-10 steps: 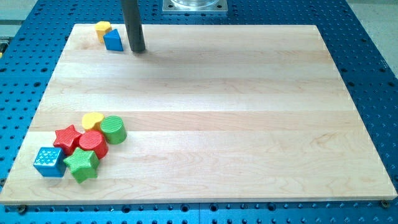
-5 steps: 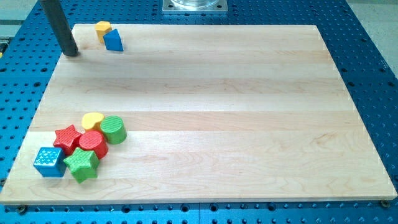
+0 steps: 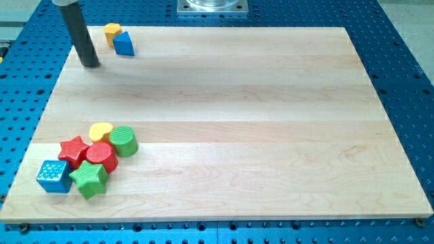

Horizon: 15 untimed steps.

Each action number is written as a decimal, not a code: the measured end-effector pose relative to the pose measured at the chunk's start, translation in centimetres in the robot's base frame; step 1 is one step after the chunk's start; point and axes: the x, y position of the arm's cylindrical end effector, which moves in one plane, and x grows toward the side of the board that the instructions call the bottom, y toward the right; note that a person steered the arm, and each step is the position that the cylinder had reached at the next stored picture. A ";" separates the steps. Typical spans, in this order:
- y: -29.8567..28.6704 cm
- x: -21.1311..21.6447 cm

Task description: Place your hand below the green star

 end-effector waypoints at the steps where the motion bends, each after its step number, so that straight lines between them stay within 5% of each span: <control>1: 0.1 2.7; 4: -2.0 14.2; 7: 4.8 12.9; 13: 5.0 11.4; 15: 24.2 21.0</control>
